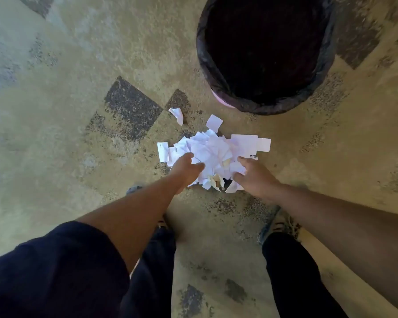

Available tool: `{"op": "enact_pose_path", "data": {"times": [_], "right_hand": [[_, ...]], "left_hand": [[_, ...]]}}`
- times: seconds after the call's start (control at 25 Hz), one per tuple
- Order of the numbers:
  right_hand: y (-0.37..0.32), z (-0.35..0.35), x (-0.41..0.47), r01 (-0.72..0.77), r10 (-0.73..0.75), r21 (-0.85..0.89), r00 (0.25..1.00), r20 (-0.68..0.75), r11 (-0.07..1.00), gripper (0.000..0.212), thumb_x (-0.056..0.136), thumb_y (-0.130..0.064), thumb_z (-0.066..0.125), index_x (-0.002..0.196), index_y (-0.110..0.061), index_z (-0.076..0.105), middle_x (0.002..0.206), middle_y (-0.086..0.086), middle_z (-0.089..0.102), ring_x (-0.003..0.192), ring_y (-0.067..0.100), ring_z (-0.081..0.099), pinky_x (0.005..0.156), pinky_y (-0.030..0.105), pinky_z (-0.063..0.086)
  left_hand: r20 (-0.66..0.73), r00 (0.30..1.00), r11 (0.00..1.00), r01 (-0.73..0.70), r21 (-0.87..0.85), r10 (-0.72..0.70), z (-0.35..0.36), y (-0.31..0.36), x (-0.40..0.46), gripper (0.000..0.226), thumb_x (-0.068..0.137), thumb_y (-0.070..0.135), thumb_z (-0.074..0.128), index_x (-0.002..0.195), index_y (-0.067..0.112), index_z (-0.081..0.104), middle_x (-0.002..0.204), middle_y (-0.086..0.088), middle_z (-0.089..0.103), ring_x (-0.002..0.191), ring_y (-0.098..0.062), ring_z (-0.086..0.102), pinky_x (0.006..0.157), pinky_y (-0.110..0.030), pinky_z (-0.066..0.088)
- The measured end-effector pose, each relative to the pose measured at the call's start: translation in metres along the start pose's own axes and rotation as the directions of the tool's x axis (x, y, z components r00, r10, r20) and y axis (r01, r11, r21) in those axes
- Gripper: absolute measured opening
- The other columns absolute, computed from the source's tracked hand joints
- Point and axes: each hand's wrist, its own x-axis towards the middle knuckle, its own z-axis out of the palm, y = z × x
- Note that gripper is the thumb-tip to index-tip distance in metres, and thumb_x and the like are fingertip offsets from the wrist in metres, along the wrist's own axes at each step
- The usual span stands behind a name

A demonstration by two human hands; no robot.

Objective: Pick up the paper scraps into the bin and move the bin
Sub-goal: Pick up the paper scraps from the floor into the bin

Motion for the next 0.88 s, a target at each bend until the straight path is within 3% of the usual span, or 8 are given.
{"op": "enact_pose_path", "data": {"times": [0.12,0.2,0.28,0.4,0.52,0.64,0.76,0.88], "right_hand": [[-0.003,0.003,0.039,-0.038,0.047,0.117,0.996,-0.078,0.992,0.071,0.099,-0.034,0.059,0.159,-0.013,0.026,0.164,0.01,0.03,0.147,0.028,0.036,0.107,0.034,0.036],[-0.009,0.004,0.064,-0.04,0.053,0.145,0.995,-0.09,0.989,0.077,0.098,-0.032,0.063,0.16,-0.015,0.022,0.165,0.009,0.026,0.149,0.027,0.032,0.111,0.033,0.033],[-0.011,0.01,0.086,-0.036,0.051,0.179,0.995,-0.081,0.983,0.079,0.097,-0.03,0.067,0.161,-0.017,0.022,0.165,0.008,0.027,0.147,0.026,0.035,0.109,0.031,0.033],[-0.011,0.02,0.11,-0.033,0.057,0.206,0.992,-0.112,0.978,0.072,0.092,-0.025,0.073,0.155,-0.02,0.039,0.154,0.007,0.045,0.136,0.027,0.049,0.102,0.03,0.04],[-0.009,0.028,0.113,-0.05,0.119,0.3,0.97,-0.214,0.952,0.046,0.088,-0.02,0.075,0.132,-0.016,0.063,0.129,0.004,0.065,0.119,0.024,0.062,0.093,0.03,0.048],[-0.011,0.032,0.094,-0.003,0.105,0.347,0.955,-0.276,0.938,0.019,0.092,-0.017,0.07,0.11,-0.014,0.069,0.111,-0.001,0.068,0.1,0.019,0.065,0.082,0.026,0.044],[-0.011,0.028,0.066,0.054,0.062,0.36,0.951,-0.302,0.931,0.003,0.096,-0.019,0.067,0.099,-0.019,0.065,0.096,-0.006,0.065,0.076,0.013,0.06,0.065,0.024,0.04],[-0.006,0.027,0.048,0.139,-0.005,0.385,0.944,-0.33,0.912,0.005,0.098,-0.014,0.064,0.096,-0.02,0.065,0.084,-0.011,0.063,0.072,0.007,0.057,0.066,0.025,0.043]], "left_hand": [[0.035,0.999,0.992,-0.013,-0.125,0.017,0.005,-0.003,0.026,0.068,0.1,0.032,0.062,0.159,0.025,0.029,0.162,-0.005,0.037,0.142,-0.024,0.044,0.111,-0.038,0.039],[0.041,0.997,0.991,-0.06,-0.123,0.066,0.007,-0.001,0.04,0.068,0.101,0.026,0.061,0.16,0.029,0.027,0.164,-0.005,0.031,0.138,-0.023,0.045,0.102,-0.031,0.04],[0.048,0.994,0.991,-0.088,-0.104,0.094,0.013,0.002,0.052,0.069,0.102,0.024,0.061,0.16,0.033,0.025,0.165,-0.006,0.024,0.121,-0.017,0.048,0.091,-0.028,0.039],[0.031,0.995,0.994,-0.098,-0.057,0.1,0.021,0.0,0.069,0.066,0.101,0.026,0.062,0.158,0.031,0.03,0.159,-0.007,0.026,0.104,-0.013,0.045,0.082,-0.024,0.041],[-0.067,0.989,0.988,-0.137,-0.067,0.132,0.031,-0.002,0.075,0.052,0.097,0.027,0.067,0.145,0.025,0.048,0.13,-0.006,0.05,0.091,-0.017,0.054,0.066,-0.02,0.043],[-0.124,0.979,0.976,-0.177,-0.127,0.162,0.033,-0.006,0.072,0.03,0.094,0.025,0.07,0.122,0.018,0.061,0.089,0.0,0.059,0.073,-0.017,0.056,0.072,-0.031,0.048],[-0.182,0.947,0.956,-0.283,-0.075,0.266,0.029,-0.014,0.058,0.015,0.089,0.03,0.077,0.099,0.024,0.066,0.102,0.001,0.055,0.087,-0.018,0.059,0.087,-0.032,0.05],[-0.242,0.863,0.896,-0.431,0.105,0.443,0.022,-0.024,0.042,0.014,0.088,0.037,0.075,0.096,0.026,0.07,0.126,0.002,0.058,0.119,-0.022,0.047,0.102,-0.039,0.039]]}}
